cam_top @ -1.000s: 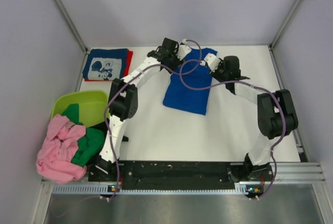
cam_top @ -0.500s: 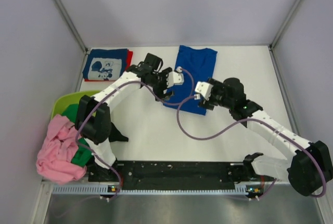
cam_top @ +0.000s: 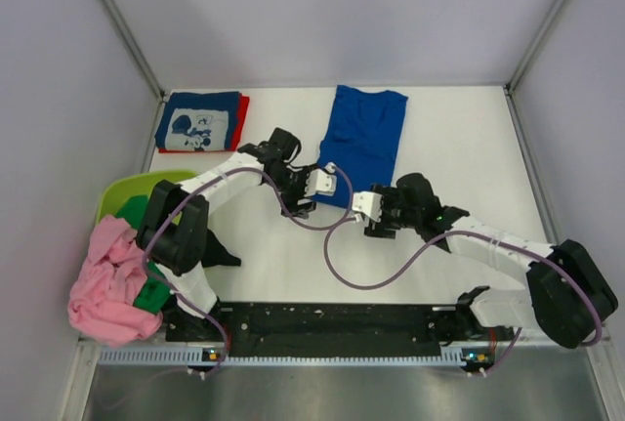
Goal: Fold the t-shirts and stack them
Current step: Grab one side of the 2/3 rectangular tshirt with both arms
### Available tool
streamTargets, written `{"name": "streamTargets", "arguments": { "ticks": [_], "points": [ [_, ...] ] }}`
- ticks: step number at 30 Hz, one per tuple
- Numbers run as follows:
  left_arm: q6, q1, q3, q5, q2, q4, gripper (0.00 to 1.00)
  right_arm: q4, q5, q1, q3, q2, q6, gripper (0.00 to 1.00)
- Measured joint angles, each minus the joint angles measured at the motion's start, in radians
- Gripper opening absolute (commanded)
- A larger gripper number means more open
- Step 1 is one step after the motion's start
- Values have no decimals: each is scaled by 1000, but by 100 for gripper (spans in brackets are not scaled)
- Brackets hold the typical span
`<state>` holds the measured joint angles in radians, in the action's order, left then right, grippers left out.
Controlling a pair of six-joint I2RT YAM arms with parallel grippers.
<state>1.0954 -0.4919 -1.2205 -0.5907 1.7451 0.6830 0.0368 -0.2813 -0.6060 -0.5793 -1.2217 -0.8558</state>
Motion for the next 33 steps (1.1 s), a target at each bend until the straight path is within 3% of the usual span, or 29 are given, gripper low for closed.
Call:
{"name": "streamTargets", "arguments": {
  "ticks": [11,14,19,22,23,24,33],
  "points": [
    [-5,-9,0,21,43,-117,78,-65,108,7,3,-182,-16,59],
    [-14,-27,-1,54,67,-166,75,-80,135,14,-13,-212,-32,50],
    [-41,-35,-2,131,137,-229,54,-119,159,21,-32,-269,-53,15],
    [-51,-35,-4,163,146,-247,25,-127,165,21,-35,-289,-61,0],
    [-59,-36,-4,171,149,-251,9,-122,169,22,-41,-293,-60,0],
    [-70,-36,-4,174,151,-255,0,-114,171,22,-46,-295,-59,0],
    [-140,-50,8,207,119,-219,0,141,176,-35,-114,-207,7,0]
  ]
}}
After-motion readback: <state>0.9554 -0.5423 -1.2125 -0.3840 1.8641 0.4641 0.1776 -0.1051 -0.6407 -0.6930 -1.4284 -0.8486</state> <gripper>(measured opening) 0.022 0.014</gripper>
